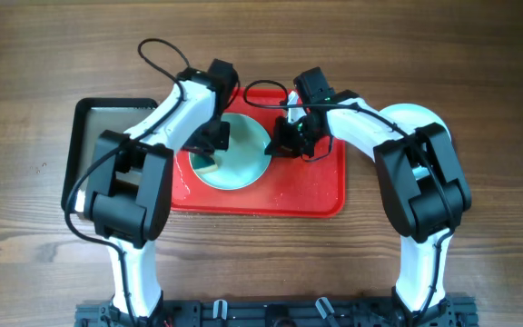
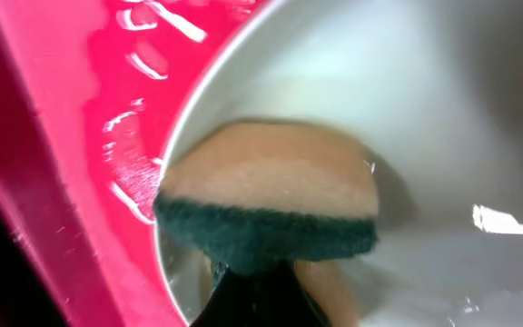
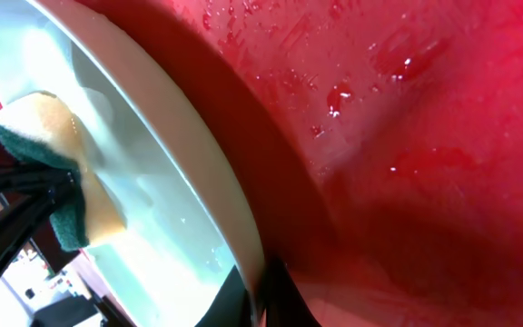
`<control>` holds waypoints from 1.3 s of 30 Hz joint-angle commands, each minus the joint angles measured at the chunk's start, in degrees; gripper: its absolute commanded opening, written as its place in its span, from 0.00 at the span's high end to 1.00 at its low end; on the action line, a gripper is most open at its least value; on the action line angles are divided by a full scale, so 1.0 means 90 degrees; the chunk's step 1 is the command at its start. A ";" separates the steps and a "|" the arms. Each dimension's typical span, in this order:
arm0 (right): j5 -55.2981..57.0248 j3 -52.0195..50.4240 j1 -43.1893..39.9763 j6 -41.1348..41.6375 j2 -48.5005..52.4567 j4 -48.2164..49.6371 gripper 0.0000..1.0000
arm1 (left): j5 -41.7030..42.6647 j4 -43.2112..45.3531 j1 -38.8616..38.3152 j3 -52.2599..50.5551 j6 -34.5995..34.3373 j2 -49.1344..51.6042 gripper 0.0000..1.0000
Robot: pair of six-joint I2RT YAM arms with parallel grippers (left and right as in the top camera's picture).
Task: Clean dirty plates on tray and stack at the side
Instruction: 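Scrub the light-blue plate with the sponge while the right gripper holds it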
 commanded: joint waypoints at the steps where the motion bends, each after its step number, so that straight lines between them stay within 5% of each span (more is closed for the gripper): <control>1: -0.0206 -0.0063 -0.0211 -0.0017 0.0418 0.0124 0.96 | 0.2635 0.0100 -0.0012 -0.0129 0.1668 0.0168 0.96; 6: -0.0209 -0.0063 -0.0209 0.0002 0.0435 0.0197 0.96 | 0.4170 0.0255 -0.0214 -0.0129 0.2504 0.0168 0.96; 15: -0.0206 -0.0063 -0.0209 -0.0010 0.0435 0.0192 0.96 | 0.3917 0.1647 -0.0512 -0.0129 0.1834 0.0177 0.96; 24: -0.0206 -0.0063 -0.0209 -0.0039 0.0435 0.0168 0.96 | -0.0471 0.3191 -0.0483 -0.0129 0.0070 0.0177 0.96; 31: -0.0204 -0.0063 -0.0209 -0.0036 0.0435 0.0170 0.96 | -0.3325 0.1593 -0.0478 -0.0129 -0.2409 0.0177 0.96; 37: -0.0204 -0.0063 -0.0209 -0.0036 0.0435 0.0185 0.96 | -0.2943 0.1105 -0.0449 -0.0126 -0.2278 0.0177 0.96; 39: -0.0206 -0.0063 -0.0209 -0.0032 0.0435 0.0187 0.96 | -0.0925 0.1559 -0.0449 -0.0126 -0.0724 0.0177 0.96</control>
